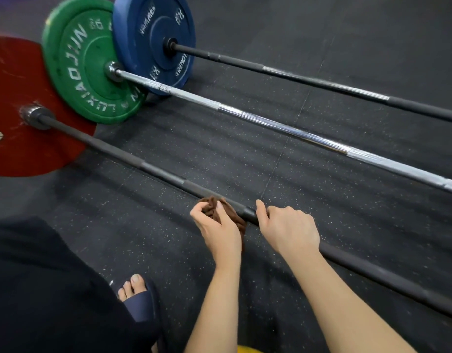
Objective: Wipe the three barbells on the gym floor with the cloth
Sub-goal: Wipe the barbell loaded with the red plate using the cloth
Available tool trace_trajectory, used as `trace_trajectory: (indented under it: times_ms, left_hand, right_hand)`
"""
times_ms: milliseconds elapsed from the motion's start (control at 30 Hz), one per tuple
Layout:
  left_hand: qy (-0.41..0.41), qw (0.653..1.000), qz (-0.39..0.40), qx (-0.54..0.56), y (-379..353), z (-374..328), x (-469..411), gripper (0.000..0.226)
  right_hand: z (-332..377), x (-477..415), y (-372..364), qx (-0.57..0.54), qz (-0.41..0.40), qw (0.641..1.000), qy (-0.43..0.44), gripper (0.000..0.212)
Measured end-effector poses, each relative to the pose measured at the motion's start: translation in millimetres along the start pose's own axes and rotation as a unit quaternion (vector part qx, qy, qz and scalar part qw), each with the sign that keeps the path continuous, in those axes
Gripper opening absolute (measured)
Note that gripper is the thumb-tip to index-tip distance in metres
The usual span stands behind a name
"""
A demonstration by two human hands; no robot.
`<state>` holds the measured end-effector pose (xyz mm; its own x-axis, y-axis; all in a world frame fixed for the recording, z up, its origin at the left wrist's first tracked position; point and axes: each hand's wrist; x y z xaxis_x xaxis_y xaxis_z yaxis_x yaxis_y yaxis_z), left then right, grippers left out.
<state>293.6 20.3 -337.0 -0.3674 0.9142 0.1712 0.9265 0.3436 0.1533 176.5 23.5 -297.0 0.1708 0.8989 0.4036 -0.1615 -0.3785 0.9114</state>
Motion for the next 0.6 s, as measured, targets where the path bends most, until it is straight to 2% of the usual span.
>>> trace_trajectory:
  times_ms: [167, 267, 333, 433, 533, 600]
  left_hand:
    - [-0.008, 1.0, 0.017, -0.012, -1, 2, 4, 0.015]
    - [-0.022, 0.999, 0.009, -0.023, 14, -2, -11, 0.015]
    - [-0.026, 0.999, -0.01, -0.022, 25, -5, -31, 0.016]
    - [-0.004, 1.0, -0.023, -0.007, 31, -8, -45, 0.016]
    - [0.0, 1.0, -0.009, 0.02, 24, -7, -34, 0.016]
    - [0.017, 0.999, 0.011, 0.033, 19, -5, -22, 0.016]
  right_hand:
    - [-1, 0, -2, 0.041, 0.005, 0.999, 0.017, 0.053]
    - [-3, -1, -2, -0.008, 0.005, 1.0, 0.021, 0.037]
    - [-2, 1, 0, -0.03, 0.028, 0.999, 0.026, 0.042]
    - [-3, -1, 2, -0.001, 0.05, 0.998, 0.028, 0.045]
    - [-2, -3, 4, -0.02, 0.055, 0.998, 0.036, 0.047]
    - [-5, -7, 8, -0.037, 0.098, 0.993, 0.049, 0.05]
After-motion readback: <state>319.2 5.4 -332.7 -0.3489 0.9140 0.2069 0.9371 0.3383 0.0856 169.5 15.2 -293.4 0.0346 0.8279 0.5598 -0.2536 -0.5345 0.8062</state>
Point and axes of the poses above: each hand's wrist, its own x-axis away from the middle knuckle, its own y-axis out of the back of the hand, z = x × y, and after that the axes turned 13 degrees about z, right-handed
